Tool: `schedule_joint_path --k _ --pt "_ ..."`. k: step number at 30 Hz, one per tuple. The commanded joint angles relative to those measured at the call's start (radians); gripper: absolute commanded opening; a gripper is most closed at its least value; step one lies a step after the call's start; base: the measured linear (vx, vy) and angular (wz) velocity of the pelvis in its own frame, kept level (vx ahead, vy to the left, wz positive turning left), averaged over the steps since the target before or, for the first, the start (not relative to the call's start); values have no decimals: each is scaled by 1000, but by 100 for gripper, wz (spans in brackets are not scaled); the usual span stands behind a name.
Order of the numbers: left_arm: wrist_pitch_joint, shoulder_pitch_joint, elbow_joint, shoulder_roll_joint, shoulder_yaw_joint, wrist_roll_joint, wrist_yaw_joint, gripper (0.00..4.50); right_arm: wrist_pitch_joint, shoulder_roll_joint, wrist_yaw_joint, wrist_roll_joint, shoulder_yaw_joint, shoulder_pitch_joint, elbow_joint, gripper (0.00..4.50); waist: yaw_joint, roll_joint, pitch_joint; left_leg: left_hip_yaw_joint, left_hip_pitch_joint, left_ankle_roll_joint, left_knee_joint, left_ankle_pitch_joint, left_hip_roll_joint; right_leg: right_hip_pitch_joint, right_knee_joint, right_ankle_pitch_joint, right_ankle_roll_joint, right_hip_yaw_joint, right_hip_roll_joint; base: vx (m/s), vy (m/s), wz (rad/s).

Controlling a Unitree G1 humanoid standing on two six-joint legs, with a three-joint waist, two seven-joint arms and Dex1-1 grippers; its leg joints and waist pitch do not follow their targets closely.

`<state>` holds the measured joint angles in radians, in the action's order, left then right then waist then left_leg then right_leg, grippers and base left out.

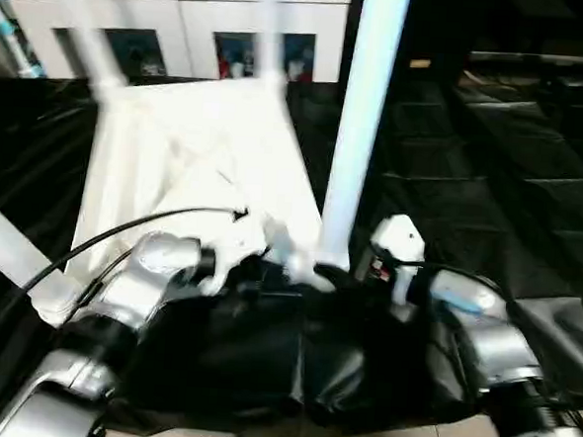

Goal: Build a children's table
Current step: Rotate leg to tighten

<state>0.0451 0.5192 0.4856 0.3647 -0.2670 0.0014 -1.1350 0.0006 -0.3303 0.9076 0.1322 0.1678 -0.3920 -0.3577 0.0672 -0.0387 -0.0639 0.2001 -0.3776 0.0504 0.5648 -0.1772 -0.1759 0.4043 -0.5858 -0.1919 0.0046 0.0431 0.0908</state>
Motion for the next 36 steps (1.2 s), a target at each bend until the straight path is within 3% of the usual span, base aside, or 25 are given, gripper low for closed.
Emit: schedule_joint_path --k 1,12,20,21,25,30,36 --pt "15 -30 -14 -12 -28 -41 -49 0 18 -19 31 23 10 0 28 383 -1 17 49 -18 14 -122 -62 -193 -59 -41 54 -98 -277 -36 53 0 0 0" --pt "37 -37 -47 1 -21 -41 -59 0 34 -45 95 16 31 2 37 383 4 18 57 -18 10 -162 -48 -87 -55 -46 37 31 -289 -33 52 0 0 0" --pt "43 -33 -47 1 -23 -35 -53 0 28 -41 85 16 31 -8 18 383 6 18 53 -19 10 -146 -49 -124 -55 -43 40 -25 -289 -33 52 0 0 0" --pt "44 -33 -47 1 -24 -34 -52 0 28 -43 87 14 33 -8 16 358 6 17 52 -19 10 -141 -50 -133 -56 -42 41 -38 -287 -34 52 0 0 0" --pt "48 -34 -51 1 -24 -32 -51 0 26 -45 91 8 38 -7 12 346 6 19 53 -19 9 -140 -48 -122 -54 -43 39 -21 -285 -34 51 0 0 0" --pt "50 -36 -52 1 -26 -27 -47 0 3 -50 89 -19 54 -6 -4 281 6 18 54 -18 9 -150 -45 -107 -53 -43 36 7 -292 -34 51 0 0 0" --pt "49 -35 -50 1 -27 -25 -46 0 -5 -43 80 -27 57 -11 -15 263 6 17 54 -20 9 -151 -45 -110 -54 -45 35 3 -294 -33 51 0 0 0"
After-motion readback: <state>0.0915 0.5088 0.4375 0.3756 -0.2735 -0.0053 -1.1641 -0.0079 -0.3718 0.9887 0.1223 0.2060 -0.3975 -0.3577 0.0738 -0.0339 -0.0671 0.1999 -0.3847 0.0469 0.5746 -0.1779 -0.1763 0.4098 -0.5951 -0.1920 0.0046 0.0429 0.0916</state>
